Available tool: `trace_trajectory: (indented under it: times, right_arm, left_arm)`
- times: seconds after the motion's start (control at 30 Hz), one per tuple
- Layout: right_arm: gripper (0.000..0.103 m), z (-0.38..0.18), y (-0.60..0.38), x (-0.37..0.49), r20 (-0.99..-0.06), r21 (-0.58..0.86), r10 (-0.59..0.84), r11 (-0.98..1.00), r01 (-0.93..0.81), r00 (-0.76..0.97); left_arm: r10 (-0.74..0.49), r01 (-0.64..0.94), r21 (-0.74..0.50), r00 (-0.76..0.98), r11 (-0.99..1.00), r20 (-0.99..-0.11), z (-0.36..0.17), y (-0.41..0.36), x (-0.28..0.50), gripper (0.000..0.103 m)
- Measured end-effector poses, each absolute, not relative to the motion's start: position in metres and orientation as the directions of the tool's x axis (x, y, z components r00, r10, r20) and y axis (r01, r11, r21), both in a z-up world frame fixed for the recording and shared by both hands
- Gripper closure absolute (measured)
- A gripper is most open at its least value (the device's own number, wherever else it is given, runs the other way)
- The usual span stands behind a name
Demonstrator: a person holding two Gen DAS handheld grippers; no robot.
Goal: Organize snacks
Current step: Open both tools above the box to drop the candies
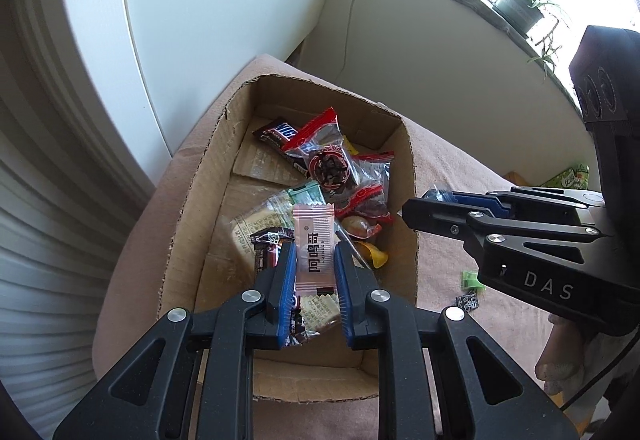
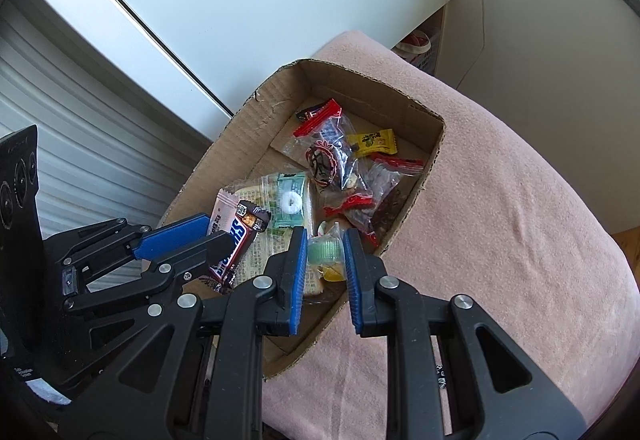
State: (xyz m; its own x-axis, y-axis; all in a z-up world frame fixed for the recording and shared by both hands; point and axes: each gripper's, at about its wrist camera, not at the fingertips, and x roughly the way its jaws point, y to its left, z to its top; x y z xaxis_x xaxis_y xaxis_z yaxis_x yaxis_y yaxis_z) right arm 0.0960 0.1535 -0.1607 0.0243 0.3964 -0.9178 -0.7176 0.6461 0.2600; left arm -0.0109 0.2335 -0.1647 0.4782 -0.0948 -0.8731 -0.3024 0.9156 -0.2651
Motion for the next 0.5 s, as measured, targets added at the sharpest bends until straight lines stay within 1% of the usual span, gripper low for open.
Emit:
trace_trajectory:
  times: [0.13, 0.2, 0.23, 0.27, 0.3, 0.33, 0.37, 0.43, 0.5]
  right_arm:
    - [0.084, -0.161, 0.158, 0.094, -0.919, 0.254, 0.394, 0.638, -0.727, 0.024]
    - [0.082, -0.160, 0.159, 0.092, -0.921, 0.248, 0.388, 0.636, -0.731, 0.025]
    - [0.077, -0.159, 0.159, 0.092, -0.923, 0.241, 0.383, 0.638, -0.731, 0.030]
    - [0.068, -0.159, 0.159, 0.092, -0.924, 0.234, 0.379, 0.641, -0.731, 0.036]
    - [0.061, -0.159, 0.160, 0.092, -0.925, 0.228, 0.378, 0.645, -0.729, 0.045]
    - [0.048, -0.157, 0.159, 0.092, -0.924, 0.223, 0.379, 0.648, -0.729, 0.054]
    - [0.039, -0.155, 0.159, 0.092, -0.922, 0.220, 0.382, 0.650, -0.728, 0.062]
    - [0.034, -0.151, 0.157, 0.092, -0.917, 0.217, 0.392, 0.651, -0.727, 0.077]
    - [0.033, -0.148, 0.155, 0.092, -0.917, 0.208, 0.389, 0.653, -0.728, 0.088]
  left_arm:
    - [-0.094, -0.302, -0.265, 0.480, 0.916, -0.872, -0.163, 0.235, -0.015, 0.084]
    - [-0.079, -0.302, -0.248, 0.476, 0.920, -0.876, -0.163, 0.234, -0.015, 0.073]
    - [-0.073, -0.302, -0.241, 0.478, 0.922, -0.876, -0.162, 0.235, -0.014, 0.064]
    - [-0.068, -0.302, -0.238, 0.480, 0.923, -0.874, -0.162, 0.235, -0.015, 0.060]
    - [-0.063, -0.301, -0.231, 0.480, 0.925, -0.875, -0.161, 0.234, -0.015, 0.059]
    - [-0.055, -0.299, -0.222, 0.479, 0.928, -0.876, -0.161, 0.234, -0.015, 0.058]
    - [-0.046, -0.299, -0.212, 0.477, 0.930, -0.878, -0.160, 0.234, -0.014, 0.052]
    - [-0.027, -0.300, -0.190, 0.476, 0.935, -0.879, -0.159, 0.232, -0.015, 0.045]
    - [-0.019, -0.290, -0.177, 0.476, 0.940, -0.879, -0.158, 0.230, -0.015, 0.045]
